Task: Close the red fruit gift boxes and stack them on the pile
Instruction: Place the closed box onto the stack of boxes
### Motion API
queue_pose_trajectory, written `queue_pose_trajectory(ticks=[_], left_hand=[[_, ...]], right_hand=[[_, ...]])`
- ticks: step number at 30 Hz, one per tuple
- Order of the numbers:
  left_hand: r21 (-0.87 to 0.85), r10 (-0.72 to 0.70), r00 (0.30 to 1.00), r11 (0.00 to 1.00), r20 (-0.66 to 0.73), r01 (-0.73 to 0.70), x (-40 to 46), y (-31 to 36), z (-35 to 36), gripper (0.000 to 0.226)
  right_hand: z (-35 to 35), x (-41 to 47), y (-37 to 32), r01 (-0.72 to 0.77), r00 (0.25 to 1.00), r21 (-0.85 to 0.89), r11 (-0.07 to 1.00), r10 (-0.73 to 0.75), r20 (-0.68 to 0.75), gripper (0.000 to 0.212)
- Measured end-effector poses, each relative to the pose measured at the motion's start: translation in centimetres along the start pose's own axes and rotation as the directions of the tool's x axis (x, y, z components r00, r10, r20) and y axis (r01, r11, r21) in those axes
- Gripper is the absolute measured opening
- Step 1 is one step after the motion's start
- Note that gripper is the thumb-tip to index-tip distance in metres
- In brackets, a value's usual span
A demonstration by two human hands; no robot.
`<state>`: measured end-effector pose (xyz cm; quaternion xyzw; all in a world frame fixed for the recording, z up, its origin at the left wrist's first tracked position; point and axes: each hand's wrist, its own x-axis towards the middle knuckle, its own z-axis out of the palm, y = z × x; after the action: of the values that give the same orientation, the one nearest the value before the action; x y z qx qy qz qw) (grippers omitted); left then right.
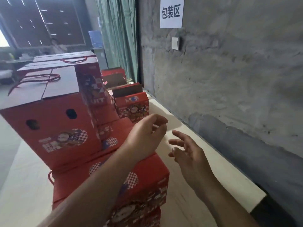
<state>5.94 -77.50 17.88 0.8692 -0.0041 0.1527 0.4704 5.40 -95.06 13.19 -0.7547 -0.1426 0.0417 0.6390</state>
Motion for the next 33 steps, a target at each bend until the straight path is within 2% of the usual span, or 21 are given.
queue_pose_trajectory(ticks=[2, 5, 10, 14, 18, 21, 25, 29, 33], left_hand=[[0.160, -0.032, 0.998, 0.986, -0.055, 0.041, 3.6, -1.7, -0.2, 0.020], [0.378, -0.092, 0.986, 0.915, -0.140, 0.139, 8.6, -4.8, 0.0, 0.028], [0.596, -0.235, 0.916, 0.701, -0.325, 0.391, 15.7, -11.2, -0.9, 0.028], [0.648, -0.291, 0.884, 0.602, -0.366, 0.467, 19.0, -14.6, -1.3, 0.028], [0.651, -0.206, 0.884, 0.611, -0.419, 0.450, 18.7, -16.4, -1.3, 0.033], [0.703, -0.143, 0.885, 0.556, -0.444, 0.443, 18.1, -15.8, -1.1, 0.040], [0.694, -0.327, 0.856, 0.502, -0.400, 0.516, 18.3, -15.5, -1.1, 0.055], [0.658, -0.372, 0.823, 0.496, -0.429, 0.567, 18.4, -15.4, -1.3, 0.071], [0.657, -0.378, 0.820, 0.492, -0.430, 0.572, 18.5, -15.2, -1.2, 0.081]], right_hand=[[0.6, 4.2, 0.8, 0.025, 0.998, -0.010, 1.000, -0.024, 0.058, 0.045], [1.7, 11.0, 2.6, 0.092, 0.979, -0.047, 0.995, -0.082, 0.186, 0.052], [4.0, 23.2, 6.1, 0.213, 0.898, -0.193, 0.958, -0.114, 0.425, 0.059], [6.9, 34.2, 10.5, 0.275, 0.847, -0.355, 0.894, -0.050, 0.529, 0.069], [11.2, 43.1, 16.0, 0.348, 0.806, -0.488, 0.800, 0.010, 0.592, 0.075], [14.2, 47.9, 19.0, 0.380, 0.765, -0.564, 0.733, 0.094, 0.637, 0.080], [18.0, 53.8, 20.8, 0.373, 0.774, -0.636, 0.676, 0.151, 0.614, 0.085], [22.1, 58.8, 21.5, 0.402, 0.769, -0.718, 0.569, 0.215, 0.601, 0.097], [24.8, 62.8, 21.8, 0.428, 0.767, -0.771, 0.471, 0.263, 0.586, 0.102]])
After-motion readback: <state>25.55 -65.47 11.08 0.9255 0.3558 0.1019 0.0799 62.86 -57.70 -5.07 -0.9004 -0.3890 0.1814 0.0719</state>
